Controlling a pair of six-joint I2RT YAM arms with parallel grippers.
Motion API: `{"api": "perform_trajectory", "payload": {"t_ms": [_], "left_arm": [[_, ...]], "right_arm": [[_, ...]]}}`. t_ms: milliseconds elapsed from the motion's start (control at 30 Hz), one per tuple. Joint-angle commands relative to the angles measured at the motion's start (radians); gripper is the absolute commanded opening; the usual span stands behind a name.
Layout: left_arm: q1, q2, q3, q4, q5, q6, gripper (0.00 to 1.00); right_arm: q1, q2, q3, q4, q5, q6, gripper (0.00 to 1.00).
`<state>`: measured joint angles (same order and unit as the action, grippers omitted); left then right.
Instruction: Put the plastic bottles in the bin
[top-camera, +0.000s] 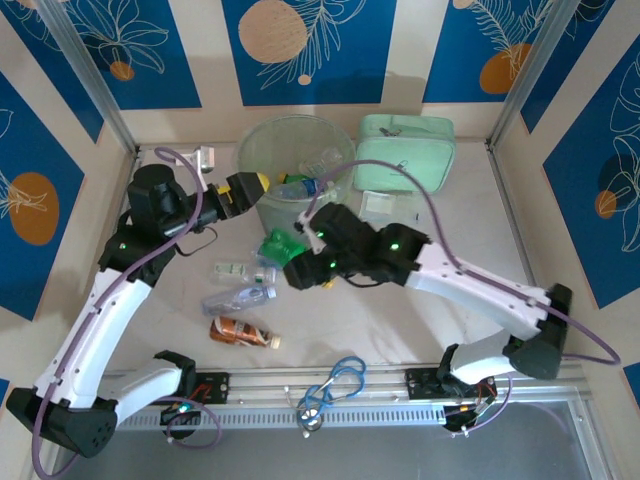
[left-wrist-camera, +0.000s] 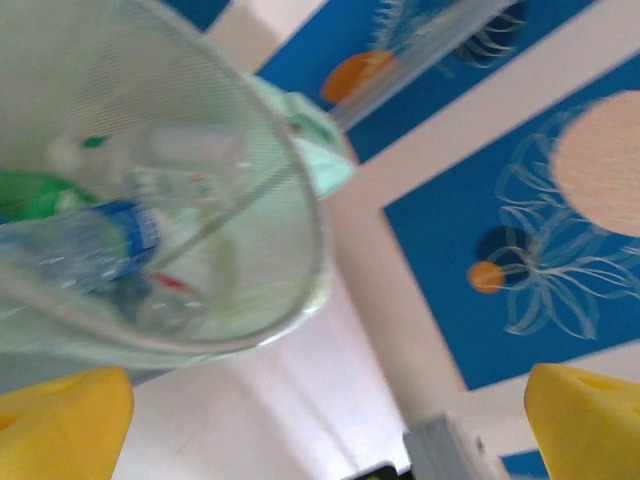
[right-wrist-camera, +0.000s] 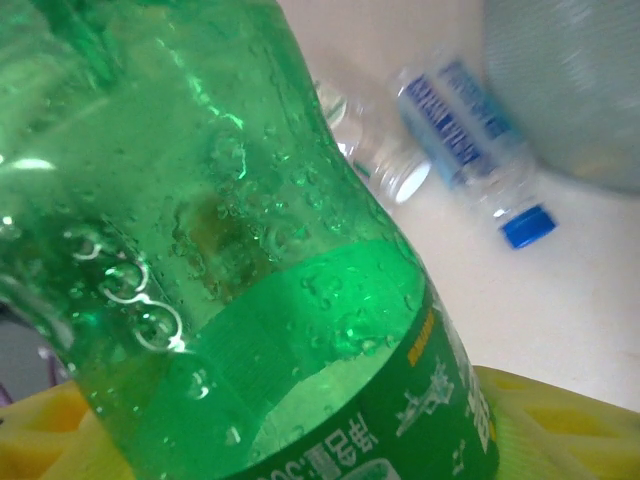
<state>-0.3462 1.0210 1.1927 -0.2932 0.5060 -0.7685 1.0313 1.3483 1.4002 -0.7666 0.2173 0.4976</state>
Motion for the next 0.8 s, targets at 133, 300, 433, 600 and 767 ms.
{"api": "perform_trajectory", "payload": {"t_ms": [133, 300, 433, 600, 767], "left_arm": [[-0.155, 0.085, 0.106, 0.081, 0.197, 0.051, 1.00], [-0.270, 0.176, 0.174, -0.008, 0.197, 0.152, 1.00], [-0.301, 0.202, 0.188, -0.017, 0.193, 0.177, 0.99], [-0.303, 0.214, 0.188, -0.013, 0.180, 0.172, 0.89], [-0.304, 0.224, 0.189, -0.016, 0.152, 0.166, 0.78]], "right_arm": [[-0.119, -0.162, -0.004, 0.050, -0.077, 0.063, 0.61], [-0.159, -0.214, -0.012, 0.066, -0.118, 0.078, 0.62], [-0.166, -0.228, -0.011, 0.064, -0.128, 0.084, 0.62], [-0.168, -0.233, -0.011, 0.063, -0.130, 0.085, 0.62], [-0.166, -0.231, -0.011, 0.060, -0.120, 0.087, 0.62]]}}
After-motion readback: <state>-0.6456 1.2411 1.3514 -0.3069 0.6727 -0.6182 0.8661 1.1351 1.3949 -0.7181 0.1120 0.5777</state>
